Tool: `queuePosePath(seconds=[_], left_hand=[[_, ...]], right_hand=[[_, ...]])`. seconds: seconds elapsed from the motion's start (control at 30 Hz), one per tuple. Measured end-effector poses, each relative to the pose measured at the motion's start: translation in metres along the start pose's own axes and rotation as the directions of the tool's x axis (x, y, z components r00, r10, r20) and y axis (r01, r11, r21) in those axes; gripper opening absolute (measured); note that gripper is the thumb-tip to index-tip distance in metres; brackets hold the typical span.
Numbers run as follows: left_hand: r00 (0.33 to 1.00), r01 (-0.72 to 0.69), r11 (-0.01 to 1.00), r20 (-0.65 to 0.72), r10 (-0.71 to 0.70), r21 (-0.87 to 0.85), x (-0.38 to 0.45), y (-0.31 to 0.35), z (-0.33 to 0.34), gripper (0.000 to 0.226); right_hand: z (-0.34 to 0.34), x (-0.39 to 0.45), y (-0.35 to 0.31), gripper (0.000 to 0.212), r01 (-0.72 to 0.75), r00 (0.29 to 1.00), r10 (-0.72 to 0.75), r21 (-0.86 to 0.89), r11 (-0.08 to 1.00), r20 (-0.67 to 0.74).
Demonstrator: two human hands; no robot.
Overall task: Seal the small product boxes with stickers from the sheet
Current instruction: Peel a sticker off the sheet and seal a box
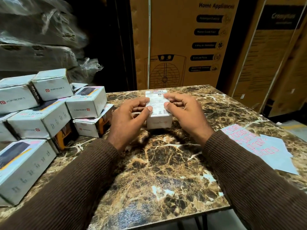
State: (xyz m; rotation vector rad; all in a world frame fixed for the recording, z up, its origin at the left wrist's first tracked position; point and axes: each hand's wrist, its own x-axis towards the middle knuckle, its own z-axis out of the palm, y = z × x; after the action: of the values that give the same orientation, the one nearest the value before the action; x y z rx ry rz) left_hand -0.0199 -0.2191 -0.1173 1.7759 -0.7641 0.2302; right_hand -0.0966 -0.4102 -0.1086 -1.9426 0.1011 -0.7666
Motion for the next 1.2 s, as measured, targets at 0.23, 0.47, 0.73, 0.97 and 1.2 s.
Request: queuePosePath(seconds=[0.23, 0.47, 0.73, 0.97, 1.2], left_hand=[[0.980, 0.137, 0.988, 0.137, -0.145, 0.067, -0.002, -0.004, 0.000, 0.046], [0.985, 0.097, 0.962, 0.112, -0.129, 0.255, 0.001, -0.008, -0.001, 0.050], [1.000, -0.003, 0.963, 0.027, -0.005, 0.269, -0.001, -0.009, -0.002, 0.023], [0.972, -0.208, 0.968, -0.083, 0.220, 0.139, -0.001, 0.009, -0.001, 0.024], [0.954, -0.251, 0.951, -0.123, 0.275, 0.179, 0.001, 0.006, -0.003, 0.031]], right_hand=[[-0.002, -0.002, 0.002, 0.036, -0.102, 0.990, 0.113, -0.123, 0.987, 0.085], [-0.009, 0.000, 0.002, 0.022, -0.083, 0.983, 0.111, -0.184, 0.979, 0.148], [-0.005, -0.003, 0.001, 0.013, 0.052, 0.996, -0.027, -0.298, 0.953, 0.088], [-0.008, -0.001, -0.004, 0.011, 0.219, 0.956, -0.256, -0.238, 0.946, -0.141], [-0.007, -0.002, -0.008, 0.024, 0.288, 0.944, -0.314, -0.211, 0.934, -0.104]])
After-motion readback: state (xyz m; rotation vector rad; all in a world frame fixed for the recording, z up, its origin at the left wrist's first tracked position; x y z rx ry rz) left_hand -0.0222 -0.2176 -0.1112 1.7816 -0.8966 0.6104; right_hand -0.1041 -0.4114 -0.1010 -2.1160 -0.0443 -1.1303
